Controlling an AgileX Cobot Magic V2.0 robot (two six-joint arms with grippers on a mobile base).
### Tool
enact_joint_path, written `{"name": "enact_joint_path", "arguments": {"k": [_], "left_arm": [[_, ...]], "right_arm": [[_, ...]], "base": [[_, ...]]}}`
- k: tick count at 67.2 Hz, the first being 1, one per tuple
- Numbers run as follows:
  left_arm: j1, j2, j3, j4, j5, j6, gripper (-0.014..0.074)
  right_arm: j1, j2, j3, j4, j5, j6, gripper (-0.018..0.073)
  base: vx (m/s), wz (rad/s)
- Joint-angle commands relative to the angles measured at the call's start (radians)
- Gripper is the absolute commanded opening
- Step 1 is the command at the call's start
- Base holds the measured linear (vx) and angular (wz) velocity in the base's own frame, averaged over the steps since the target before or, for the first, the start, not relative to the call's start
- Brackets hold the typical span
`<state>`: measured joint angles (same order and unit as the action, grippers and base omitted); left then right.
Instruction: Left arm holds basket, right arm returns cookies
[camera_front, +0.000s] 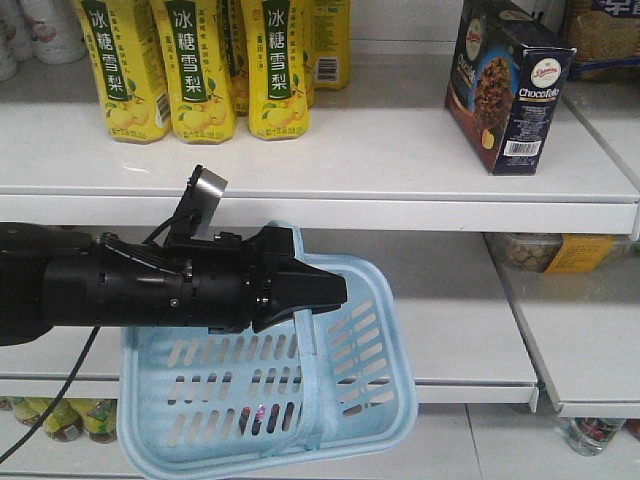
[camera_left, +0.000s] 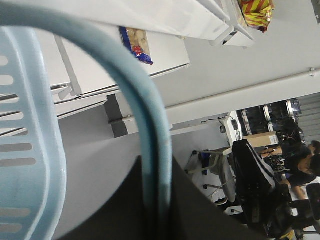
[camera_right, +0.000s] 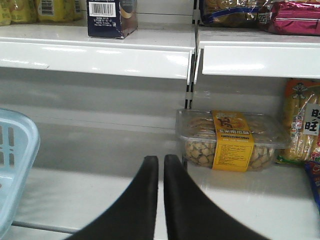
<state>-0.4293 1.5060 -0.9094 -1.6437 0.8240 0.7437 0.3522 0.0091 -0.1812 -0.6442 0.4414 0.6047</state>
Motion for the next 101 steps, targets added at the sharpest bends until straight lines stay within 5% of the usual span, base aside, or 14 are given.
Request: {"name": "enact_joint_path", "arguments": {"k": [1,33,60,69,83,90,101], "left_arm": [[0.004,-0.045,-0.039,-0.129,-0.002,0.022,-0.0003],[0.002,-0.054,-0.028,-0.139,-0.003,0.022,-0.0003],[-0.008,-0.396,0.256,-0.051,-0.002,0.022,-0.0003],[-0.008,-0.548,0.376,-0.017,-0.091,0.022,-0.0003],[-0.008,-0.797,0.494,0.300,-0.257,-0.033,-0.0003],[-0.008,-0.898,0.552,0.575,-0.345,-0.193,-0.0003],[-0.008,-1.022,0.641,1.068,-0.472,-0.562,-0.0003]], "right_arm": [[-0.002,0.017,-0.027,-0.030,-0.065,-0.001,-0.0006],[-0.002,0.017,-0.027,-0.030,-0.064,-0.001,-0.0006],[-0.002,0.017,-0.027,-0.030,-0.063,-0.001,-0.0006],[-0.002,0.017,-0.027,-0.030,-0.063,-0.001,-0.0006],[-0.002,0.017,-0.027,-0.030,-0.063,-0.001,-0.0006],[-0.002,0.017,-0.027,-0.030,-0.063,-0.001,-0.0006],[-0.002,0.017,-0.027,-0.030,-0.063,-0.001,-0.0006]], "base": [[0.00,0.00],[0.00,0.00],[0.00,0.00],[0.00,0.00],[0.00,0.00],[0.00,0.00],[0.00,0.00]]}}
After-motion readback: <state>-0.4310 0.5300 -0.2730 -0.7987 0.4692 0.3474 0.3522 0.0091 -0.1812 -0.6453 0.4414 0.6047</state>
